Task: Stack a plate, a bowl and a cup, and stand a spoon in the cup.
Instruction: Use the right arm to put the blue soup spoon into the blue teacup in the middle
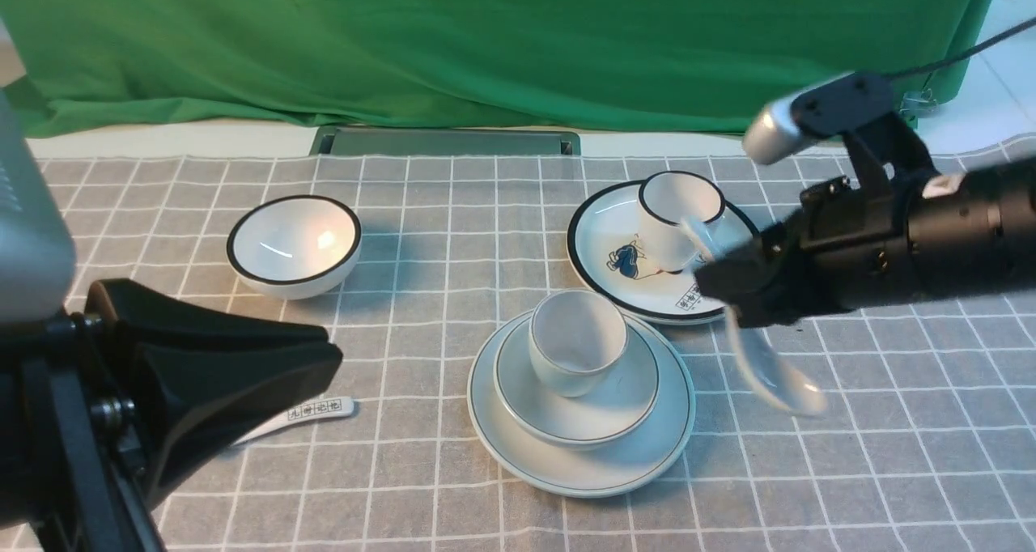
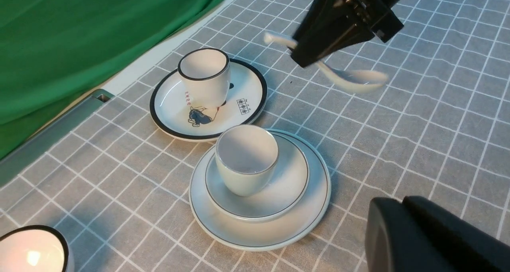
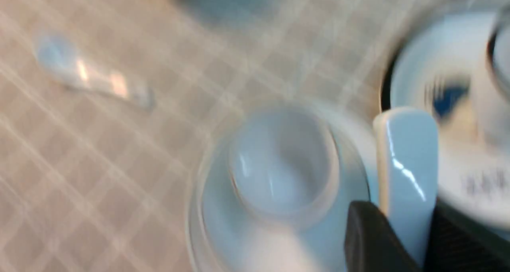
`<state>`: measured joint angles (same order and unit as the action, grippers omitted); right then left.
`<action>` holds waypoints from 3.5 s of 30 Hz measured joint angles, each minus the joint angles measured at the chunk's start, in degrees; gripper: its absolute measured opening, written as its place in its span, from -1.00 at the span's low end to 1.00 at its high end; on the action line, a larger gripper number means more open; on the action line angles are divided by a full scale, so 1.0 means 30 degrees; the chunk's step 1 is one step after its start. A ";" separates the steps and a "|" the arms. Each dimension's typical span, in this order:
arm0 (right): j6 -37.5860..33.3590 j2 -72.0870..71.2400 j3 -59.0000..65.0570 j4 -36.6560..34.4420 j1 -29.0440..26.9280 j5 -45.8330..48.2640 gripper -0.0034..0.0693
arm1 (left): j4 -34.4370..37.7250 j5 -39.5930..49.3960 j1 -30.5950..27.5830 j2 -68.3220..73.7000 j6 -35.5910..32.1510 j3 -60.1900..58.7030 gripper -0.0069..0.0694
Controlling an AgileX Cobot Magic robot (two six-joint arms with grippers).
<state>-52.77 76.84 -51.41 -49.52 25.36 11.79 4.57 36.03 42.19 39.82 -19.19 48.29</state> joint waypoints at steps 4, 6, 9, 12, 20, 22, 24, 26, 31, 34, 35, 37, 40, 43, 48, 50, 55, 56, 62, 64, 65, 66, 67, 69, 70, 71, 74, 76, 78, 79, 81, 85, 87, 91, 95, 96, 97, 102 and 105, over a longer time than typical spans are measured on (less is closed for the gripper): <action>-0.3778 -0.0612 0.1541 -0.3541 0.3391 -0.6008 -0.44 | -0.0023 0.0000 0.0000 0.0000 0.0000 0.0000 -0.79; -0.4063 -0.0349 0.1580 -0.2917 0.5441 -0.8401 -0.44 | -0.0063 0.0000 0.0000 0.0000 0.0000 0.0000 -0.79; -0.3409 0.0025 0.1307 -0.1358 0.6979 -1.0112 -0.44 | -0.0071 0.0000 0.0000 0.0000 0.0000 0.0000 -0.79; -0.2906 0.0220 0.0949 -0.0967 0.7247 -0.9998 -0.44 | -0.0086 0.0000 0.0000 0.0000 0.0000 0.0000 -0.79; -0.3428 -0.0398 0.0538 -0.0733 0.7019 -0.4992 -0.44 | -0.0218 0.0372 0.0000 0.0000 -0.0018 0.0000 -0.79; -0.3595 -0.0646 0.0242 -0.0573 0.6590 -0.1978 -0.44 | -0.0316 0.0412 0.0000 0.0000 -0.0019 0.0000 -0.79; -0.2981 -0.0754 -0.0183 0.0150 0.5946 0.1452 -0.44 | -0.0355 0.0412 0.0000 0.0000 -0.0019 0.0000 -0.79; -0.1174 -0.0754 -0.0651 0.1752 0.5274 0.4630 -0.44 | -0.0376 0.0431 0.0000 0.0000 -0.0019 0.0000 -0.79; 0.5065 -0.0754 -0.1549 0.7644 0.4254 0.9474 -0.44 | -0.0421 0.0450 0.0000 0.0000 -0.0019 0.0000 -0.79; 0.9776 -0.0776 -0.1937 1.1827 0.4041 1.1259 -0.44 | -0.0421 0.0431 0.0000 0.0000 -0.0019 0.0000 -0.79; 1.0037 -0.0794 -0.1971 1.2063 0.4038 1.1431 -0.44 | -0.0421 0.0430 0.0000 0.0000 -0.0019 0.0000 -0.79; 1.2760 -0.0838 -0.2018 1.4597 0.4014 1.2067 -0.44 | -0.0421 0.0338 0.0000 0.0000 -0.0019 0.0000 -0.79; 1.5123 -0.0874 -0.2018 1.7097 0.4014 1.2259 -0.44 | -0.0421 0.0182 0.0000 0.0000 -0.0019 0.0000 -0.79; 1.7591 -0.0954 -0.1997 1.9499 0.3990 0.9887 -0.44 | -0.0421 0.0098 0.0000 0.0000 -0.0019 0.0000 -0.79; 1.9356 -0.1798 -0.0403 1.9846 0.3990 0.2316 -0.44 | -0.0421 0.0098 0.0000 0.0000 -0.0013 0.0000 -0.79; 1.9845 -0.2415 0.1096 1.9846 0.3990 -0.1334 -0.44 | -0.0421 0.0098 0.0000 0.0000 -0.0037 0.0000 -0.79; 2.0432 -0.3363 0.4782 1.9861 0.3990 -0.9811 -0.44 | -0.0421 0.0098 0.0000 0.0000 -0.0037 0.0000 -0.79; 2.0432 -0.3376 0.4958 1.9861 0.3990 -1.0239 -0.44 | -0.0421 0.0098 0.0000 0.0000 -0.0037 0.0000 -0.79; 2.0850 -0.2397 0.8367 1.9936 0.3990 -2.1391 -0.44 | -0.0426 0.0098 0.0000 0.0000 -0.0037 0.0000 -0.79; 2.0850 -0.1706 0.8479 1.9974 0.3990 -2.3159 -0.44 | -0.0426 0.0116 0.0000 0.0000 -0.0037 0.0000 -0.79; 2.0918 -0.0772 0.8462 2.0000 0.3990 -2.4776 -0.44 | -0.0426 0.0116 0.0000 0.0000 -0.0037 0.0000 -0.79; 2.0964 -0.0210 0.8400 2.0000 0.3990 -2.5623 -0.44 | -0.0426 0.0116 0.0000 0.0000 -0.0037 0.0000 -0.79; 2.1005 0.0346 0.8312 2.0043 0.3990 -2.5999 -0.44 | -0.0426 0.0116 0.0000 0.0000 -0.0037 0.0000 -0.79; 2.1465 0.1447 0.7933 2.0103 0.3990 -2.6522 -0.44 | -0.0426 0.0116 0.0000 0.0000 -0.0037 0.0000 -0.79; 2.1746 0.2064 0.7736 2.0219 0.3990 -2.6627 -0.44 | -0.0426 0.0116 0.0000 0.0000 -0.0037 0.0000 -0.79; 2.1868 0.2460 0.7532 2.0310 0.3990 -2.6679 -0.44 | -0.0426 0.0116 0.0000 0.0000 -0.0037 0.0000 -0.79; 2.1954 0.3618 0.6969 2.0705 0.3990 -2.6737 -0.44 | -0.0426 0.0116 0.0000 0.0000 -0.0049 0.0000 -0.79; 2.1894 0.4387 0.6457 2.0901 0.3990 -2.6812 -0.44 | -0.0426 0.0116 0.0000 0.0000 -0.0049 0.0000 -0.79; 2.1781 0.4897 0.6068 2.0945 0.3990 -2.6812 -0.44 | -0.0426 0.0116 0.0000 0.0000 -0.0049 0.0000 -0.79; 2.1759 0.5175 0.5827 2.0988 0.3990 -2.6812 -0.44 | -0.0426 0.0116 0.0000 0.0000 -0.0049 0.0000 -0.79; 2.1759 0.5634 0.5397 2.1004 0.3990 -2.6812 -0.44 | -0.0426 0.0116 0.0000 0.0000 -0.0049 0.0000 -0.79; 2.1737 0.6895 0.4197 2.1104 0.3977 -2.6832 -0.44 | -0.0426 0.0116 0.0000 0.0000 -0.0032 0.0000 -0.79; 2.1731 0.7229 0.3974 2.1128 0.3924 -2.6875 -0.44 | -0.0426 0.0116 0.0000 0.0000 -0.0032 0.0000 -0.79; 2.1714 0.7782 0.3851 2.1200 0.3463 -2.6939 -0.44 | -0.0426 0.0116 0.0000 0.0000 -0.0032 0.0000 -0.79; 2.1750 0.8269 0.3718 2.1200 0.3173 -2.6939 -0.44 | -0.0426 0.0116 0.0000 0.0000 -0.0032 0.0000 -0.79; 2.1813 0.8721 0.3466 2.1231 0.3019 -2.6939 -0.44 | -0.0426 0.0116 0.0000 0.0000 -0.0032 0.0000 -0.79; 2.1833 0.8816 0.3412 2.1231 0.2990 -2.6939 -0.44 | -0.0426 0.0116 0.0000 0.0000 -0.0032 0.0000 -0.79; 2.1890 0.9702 0.2879 2.1302 0.2847 -2.6939 -0.44 | -0.0426 0.0116 0.0000 0.0000 -0.0032 0.0000 -0.79; 2.1890 0.9818 0.2888 2.1351 0.2847 -2.6939 -0.44 | -0.0426 0.0116 0.0000 0.0000 0.0035 0.0000 -0.79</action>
<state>12.90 106.30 -42.75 14.53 33.90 -69.03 3.30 36.38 42.19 39.82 -19.09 48.29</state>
